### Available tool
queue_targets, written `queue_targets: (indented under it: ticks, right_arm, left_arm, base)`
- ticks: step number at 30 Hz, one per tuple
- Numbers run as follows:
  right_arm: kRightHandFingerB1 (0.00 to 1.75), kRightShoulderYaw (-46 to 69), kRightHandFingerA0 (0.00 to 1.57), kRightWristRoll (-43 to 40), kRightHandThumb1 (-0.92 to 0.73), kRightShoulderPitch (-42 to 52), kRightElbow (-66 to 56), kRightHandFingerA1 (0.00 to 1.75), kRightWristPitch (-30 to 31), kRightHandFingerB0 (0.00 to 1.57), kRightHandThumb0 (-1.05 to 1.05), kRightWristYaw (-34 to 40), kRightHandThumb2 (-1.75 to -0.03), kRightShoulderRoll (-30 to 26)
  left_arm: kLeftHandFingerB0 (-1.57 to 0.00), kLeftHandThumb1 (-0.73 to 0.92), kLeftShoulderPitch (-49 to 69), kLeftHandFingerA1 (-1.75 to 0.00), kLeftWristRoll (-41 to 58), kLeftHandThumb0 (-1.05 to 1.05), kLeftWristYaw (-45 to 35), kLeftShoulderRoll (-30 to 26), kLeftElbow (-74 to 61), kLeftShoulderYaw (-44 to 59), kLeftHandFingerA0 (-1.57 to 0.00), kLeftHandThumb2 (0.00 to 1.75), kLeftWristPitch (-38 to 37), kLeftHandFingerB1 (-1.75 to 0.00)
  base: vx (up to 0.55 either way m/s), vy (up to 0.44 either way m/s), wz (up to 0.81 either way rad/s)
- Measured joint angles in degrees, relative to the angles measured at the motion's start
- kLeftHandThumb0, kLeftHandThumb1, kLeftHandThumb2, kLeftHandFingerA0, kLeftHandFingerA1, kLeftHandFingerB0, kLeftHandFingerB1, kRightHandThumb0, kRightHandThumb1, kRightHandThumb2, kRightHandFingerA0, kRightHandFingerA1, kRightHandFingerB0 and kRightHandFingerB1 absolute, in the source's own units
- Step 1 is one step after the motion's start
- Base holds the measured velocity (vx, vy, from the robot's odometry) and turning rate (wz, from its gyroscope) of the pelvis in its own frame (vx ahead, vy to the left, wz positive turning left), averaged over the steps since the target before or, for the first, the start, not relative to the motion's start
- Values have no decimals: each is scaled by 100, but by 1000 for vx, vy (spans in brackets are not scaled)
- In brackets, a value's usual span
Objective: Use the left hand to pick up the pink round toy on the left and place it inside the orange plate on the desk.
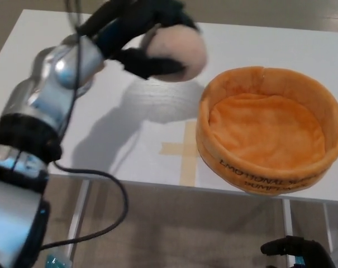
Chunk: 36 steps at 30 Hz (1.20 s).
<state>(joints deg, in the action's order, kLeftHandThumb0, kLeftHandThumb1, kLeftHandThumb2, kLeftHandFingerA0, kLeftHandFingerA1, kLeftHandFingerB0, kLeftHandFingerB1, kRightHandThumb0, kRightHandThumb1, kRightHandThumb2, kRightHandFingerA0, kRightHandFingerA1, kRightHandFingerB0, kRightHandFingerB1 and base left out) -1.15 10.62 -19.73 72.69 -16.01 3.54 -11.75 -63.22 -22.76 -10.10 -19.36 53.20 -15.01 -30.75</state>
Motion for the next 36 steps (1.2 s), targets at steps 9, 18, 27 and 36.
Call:
queue_targets:
  ticks: [9, 18, 27, 36]
  right_arm:
    - [80, -13, 80, 0, -45, 3, -2, 92, 0, 69, -20, -5, -82, 7]
    - [80, -30, 80, 4, -58, 0, -2, 96, -1, 71, -13, -7, -61, 12]
    - [81, -38, 86, 1, -44, -1, 2, 96, -1, 70, -19, -27, -82, 11]
    - [80, -53, 80, 5, -45, -8, 3, 92, 0, 68, -19, -27, -83, 12]
  left_arm:
    - [-92, 68, -369, -105, -249, -20, 35, 679, 27, -475, -106, 64, 338, -60]
    - [-72, 67, -430, -108, -447, -15, 172, 1229, 389, -816, -89, 60, 586, -45]
    - [0, 55, -431, 0, -630, -98, -123, 1395, 561, -1213, 0, 97, 973, 0]
    - [0, 51, -431, 0, -773, -94, -366, 1396, 565, -1467, 0, 97, 1278, -3]
  base:
    - [0, 0, 0]
    - [0, 0, 0]
    - [0, 0, 0]
    - [0, 0, 0]
